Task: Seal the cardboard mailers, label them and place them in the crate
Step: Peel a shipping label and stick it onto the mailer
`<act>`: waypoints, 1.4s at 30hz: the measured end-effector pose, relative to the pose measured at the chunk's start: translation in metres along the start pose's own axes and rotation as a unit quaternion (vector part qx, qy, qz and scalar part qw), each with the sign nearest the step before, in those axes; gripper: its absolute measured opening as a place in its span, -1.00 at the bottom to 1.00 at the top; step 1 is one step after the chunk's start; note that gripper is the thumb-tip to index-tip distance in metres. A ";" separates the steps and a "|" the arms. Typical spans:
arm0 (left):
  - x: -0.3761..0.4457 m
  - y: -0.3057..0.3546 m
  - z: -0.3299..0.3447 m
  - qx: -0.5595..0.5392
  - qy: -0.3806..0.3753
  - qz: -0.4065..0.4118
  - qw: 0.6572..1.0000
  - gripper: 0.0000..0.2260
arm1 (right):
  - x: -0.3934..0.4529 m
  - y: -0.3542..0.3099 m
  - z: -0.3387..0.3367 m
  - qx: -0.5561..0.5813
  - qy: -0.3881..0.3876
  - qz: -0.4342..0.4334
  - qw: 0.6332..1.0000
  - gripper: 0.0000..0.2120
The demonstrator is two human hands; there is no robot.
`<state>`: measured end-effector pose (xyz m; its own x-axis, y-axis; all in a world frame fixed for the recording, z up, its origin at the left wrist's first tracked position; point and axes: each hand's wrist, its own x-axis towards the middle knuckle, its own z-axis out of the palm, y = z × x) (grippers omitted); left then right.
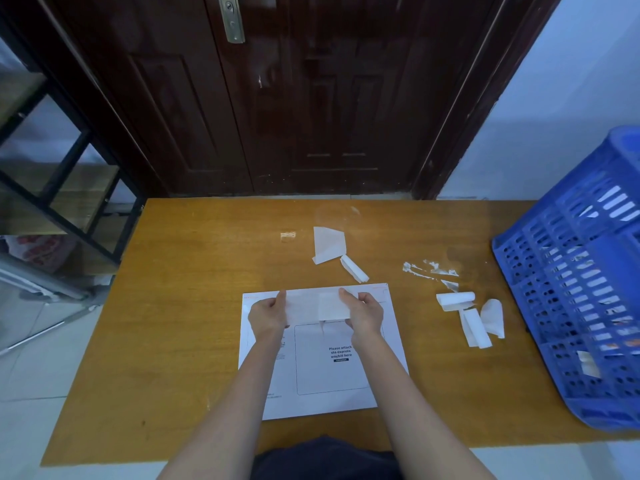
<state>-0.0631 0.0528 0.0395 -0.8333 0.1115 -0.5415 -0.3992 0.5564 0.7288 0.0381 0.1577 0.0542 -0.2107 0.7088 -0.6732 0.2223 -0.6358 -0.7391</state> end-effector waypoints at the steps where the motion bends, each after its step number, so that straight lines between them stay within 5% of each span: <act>1: 0.000 -0.001 -0.001 -0.003 0.001 -0.002 1.000 -0.53 | 0.000 0.000 0.000 0.001 0.001 0.001 1.000 -0.59; 11: 0.008 -0.003 -0.011 -0.016 0.017 -0.008 1.000 -0.51 | 0.000 -0.004 -0.001 0.012 0.014 0.007 1.000 -0.80; 19: 0.018 0.001 -0.025 -0.061 0.055 -0.054 0.995 -0.60 | 0.011 -0.008 -0.018 0.058 0.030 0.014 0.998 -0.63; 26: 0.037 0.012 -0.063 -0.027 0.106 -0.083 0.990 -0.63 | 0.027 -0.026 -0.060 0.086 0.065 0.002 0.994 -0.75; 29: 0.035 0.025 -0.047 -0.062 0.037 -0.044 0.996 -0.79 | 0.022 -0.020 -0.063 0.088 0.006 0.014 0.996 -0.84; 32: 0.021 0.035 -0.010 -0.120 -0.037 -0.001 0.992 -0.97 | 0.016 -0.014 -0.057 0.049 -0.042 0.025 0.998 -0.55; 36: 0.005 0.040 0.031 -0.058 -0.135 0.028 0.989 -0.73 | 0.011 -0.026 -0.072 0.018 -0.047 -0.017 0.999 -0.79; 42: -0.032 0.052 0.076 0.005 -0.259 0.020 0.966 -0.64 | 0.004 -0.044 -0.107 0.002 -0.044 -0.057 0.997 -0.81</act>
<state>-0.0277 0.1409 0.0631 -0.5436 0.5285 -0.6521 -0.3657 0.5502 0.7507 0.1295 0.2214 0.0860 -0.3166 0.7474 -0.5840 0.1885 -0.5538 -0.8110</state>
